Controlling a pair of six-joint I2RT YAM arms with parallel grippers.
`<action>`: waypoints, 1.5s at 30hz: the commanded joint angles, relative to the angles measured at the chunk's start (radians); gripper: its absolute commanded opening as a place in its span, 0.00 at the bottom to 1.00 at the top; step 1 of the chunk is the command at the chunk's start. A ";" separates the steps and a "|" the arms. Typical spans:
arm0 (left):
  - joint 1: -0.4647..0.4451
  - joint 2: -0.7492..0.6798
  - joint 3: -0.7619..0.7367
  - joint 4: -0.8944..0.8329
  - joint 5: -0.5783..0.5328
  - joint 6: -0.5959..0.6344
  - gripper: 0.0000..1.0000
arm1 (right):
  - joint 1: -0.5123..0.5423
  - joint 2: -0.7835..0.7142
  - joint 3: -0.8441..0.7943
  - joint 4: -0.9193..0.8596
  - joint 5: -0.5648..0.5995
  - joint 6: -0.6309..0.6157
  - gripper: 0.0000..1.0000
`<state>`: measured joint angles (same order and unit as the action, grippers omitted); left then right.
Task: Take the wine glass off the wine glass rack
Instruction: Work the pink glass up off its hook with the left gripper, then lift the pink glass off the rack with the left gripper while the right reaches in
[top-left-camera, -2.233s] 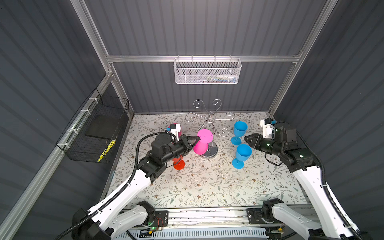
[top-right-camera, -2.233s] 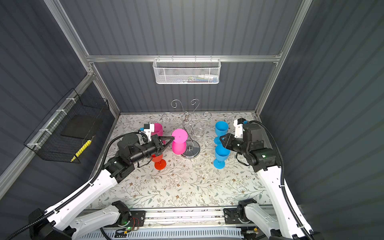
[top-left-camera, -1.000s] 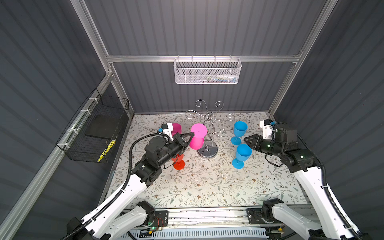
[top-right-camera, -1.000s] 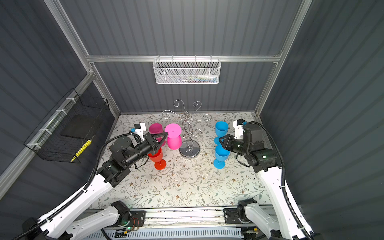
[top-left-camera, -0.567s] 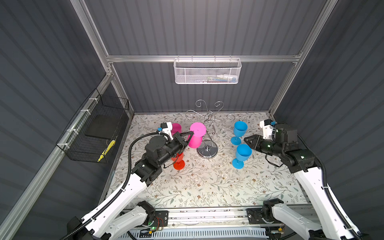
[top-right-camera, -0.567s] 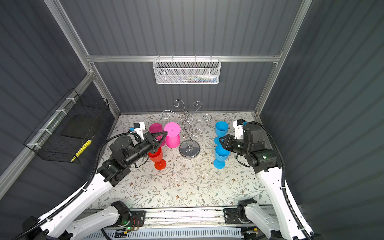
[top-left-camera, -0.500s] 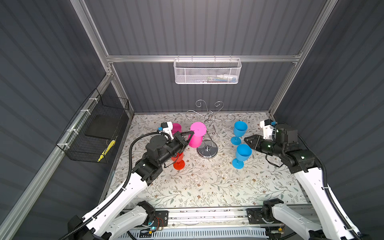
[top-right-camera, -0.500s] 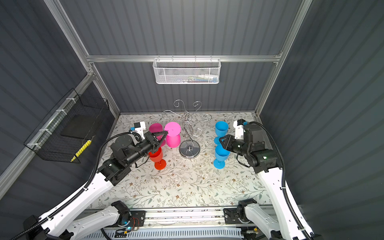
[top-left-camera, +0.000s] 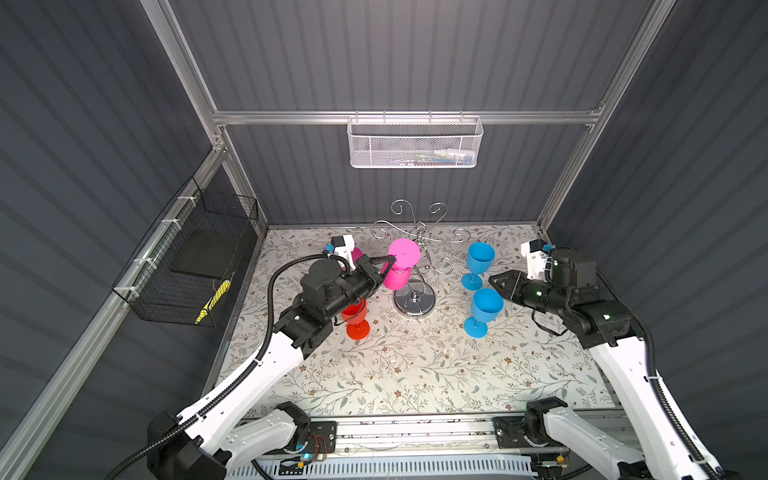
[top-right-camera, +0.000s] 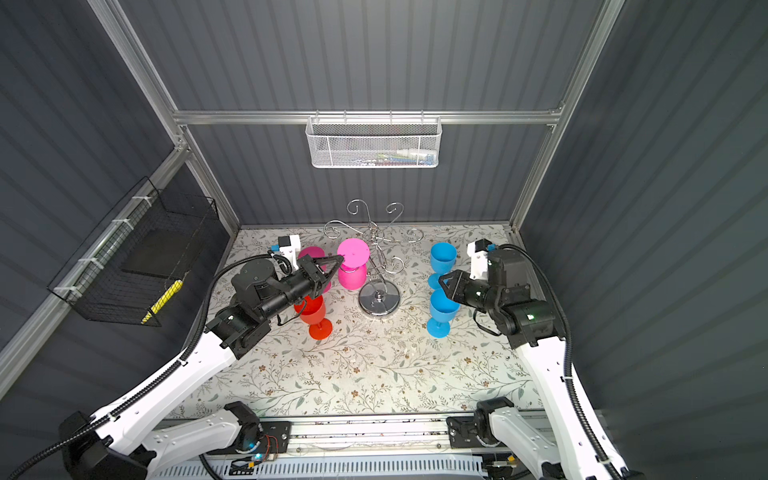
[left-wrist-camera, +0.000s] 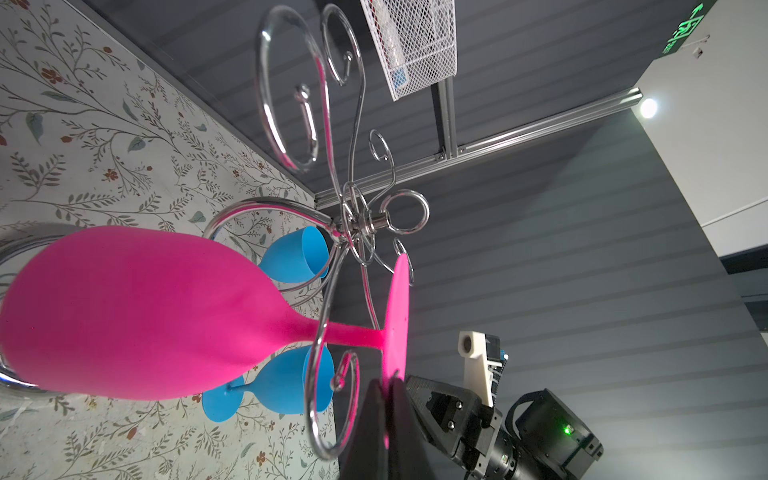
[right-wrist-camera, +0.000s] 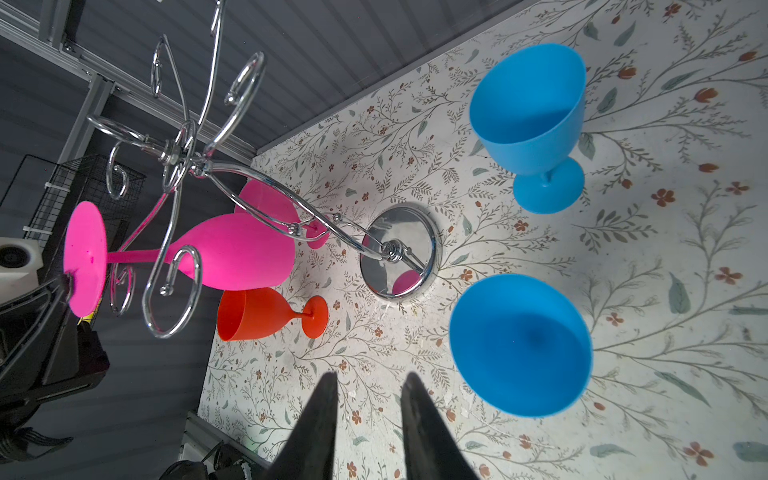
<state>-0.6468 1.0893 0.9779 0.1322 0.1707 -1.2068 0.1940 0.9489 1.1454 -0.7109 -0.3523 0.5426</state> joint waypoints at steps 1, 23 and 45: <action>0.004 0.041 0.080 -0.003 0.103 0.058 0.00 | -0.004 -0.012 -0.006 -0.007 -0.006 0.003 0.30; 0.004 0.051 0.094 -0.104 0.334 0.049 0.00 | -0.004 -0.015 -0.004 -0.006 -0.017 0.003 0.30; 0.003 -0.052 0.187 -0.358 0.619 0.257 0.00 | -0.005 -0.058 0.079 -0.090 -0.006 -0.023 0.30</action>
<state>-0.6468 1.0409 1.0931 -0.1734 0.6758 -1.0458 0.1925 0.9051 1.1912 -0.7639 -0.3618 0.5385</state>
